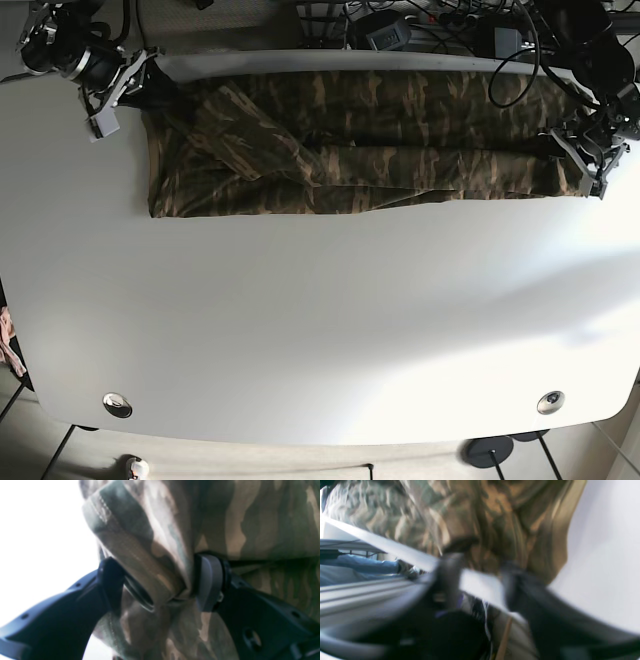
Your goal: Fold the T-shirt properly
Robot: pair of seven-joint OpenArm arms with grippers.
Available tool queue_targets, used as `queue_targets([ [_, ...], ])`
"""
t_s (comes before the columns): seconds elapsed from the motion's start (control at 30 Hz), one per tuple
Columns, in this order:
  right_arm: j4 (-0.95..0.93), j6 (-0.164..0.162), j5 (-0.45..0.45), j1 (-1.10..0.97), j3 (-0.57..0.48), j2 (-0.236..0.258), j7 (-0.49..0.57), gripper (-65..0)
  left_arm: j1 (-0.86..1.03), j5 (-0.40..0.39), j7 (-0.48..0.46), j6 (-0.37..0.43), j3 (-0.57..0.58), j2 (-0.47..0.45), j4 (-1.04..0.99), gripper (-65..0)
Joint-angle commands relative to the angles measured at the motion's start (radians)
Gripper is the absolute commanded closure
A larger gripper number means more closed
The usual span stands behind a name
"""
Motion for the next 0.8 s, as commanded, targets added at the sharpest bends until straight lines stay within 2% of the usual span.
queue_targets([
  [0.03, 0.024, 0.002, 0.048, 0.043, -0.053, 0.009, 0.023, -44.9, -0.018, -0.011, -0.016, 0.002, -0.007, -0.021, 0.091, -39.0],
  [0.1, 0.021, 0.002, 0.031, 0.101, -0.131, 0.009, 0.023, -55.2, -0.021, -0.018, -0.014, 0.002, -0.005, -0.019, 0.149, -39.0],
  [0.13, 0.021, 0.002, 0.005, 0.13, -0.168, 0.007, 0.023, -56.4, -0.021, -0.038, -0.014, 0.002, -0.005, -0.019, 0.177, -39.0],
  [0.2, 0.02, 0.002, -0.065, 0.178, -0.227, -0.014, 0.031, -53.6, -0.02, -0.1, 0.024, 0.002, -0.005, -0.019, 0.235, -39.0],
  [0.27, 0.02, 0.002, -0.251, 0.21, -0.323, -0.033, 0.083, -43.0, -0.006, -0.143, 0.067, 0.002, -0.008, -0.016, 0.318, -39.0],
  [0.37, 0.015, 0.002, -0.538, 0.204, -0.491, -0.034, 0.246, -14.3, 0.106, -0.139, -0.007, 0.002, -0.011, 0.028, 0.365, -39.0],
  [0.4, -0.016, 0.002, -0.613, 0.196, -0.524, -0.056, 0.283, -9.2, 0.131, -0.12, -0.041, 0.002, -0.01, 0.038, 0.347, -39.0],
  [0.47, -0.062, 0.002, -0.694, 0.195, -0.525, -0.08, 0.326, -9.0, 0.137, -0.066, -0.05, 0.002, -0.013, 0.051, 0.299, -39.0],
  [0.57, -0.175, 0.002, -0.759, 0.198, -0.531, -0.085, 0.424, -9.0, 0.134, -0.015, -0.057, 0.002, -0.013, 0.051, 0.193, -39.0],
  [0.63, -0.266, 0.002, -0.765, 0.213, -0.527, -0.08, 0.487, -9.0, 0.132, -0.017, -0.116, 0.002, -0.004, 0.044, 0.117, -39.0],
  [0.7, -0.353, 0.002, -0.765, 0.25, -0.525, -0.05, 0.547, -9.0, 0.104, -0.015, -0.188, 0.002, 0.015, 0.03, 0.046, -39.0],
  [0.8, -0.47, 0.002, -0.765, 0.319, -0.501, -0.021, 0.606, -9.0, 0.017, -0.015, -0.191, 0.002, 0.085, -0.008, -0.081, -39.0],
])
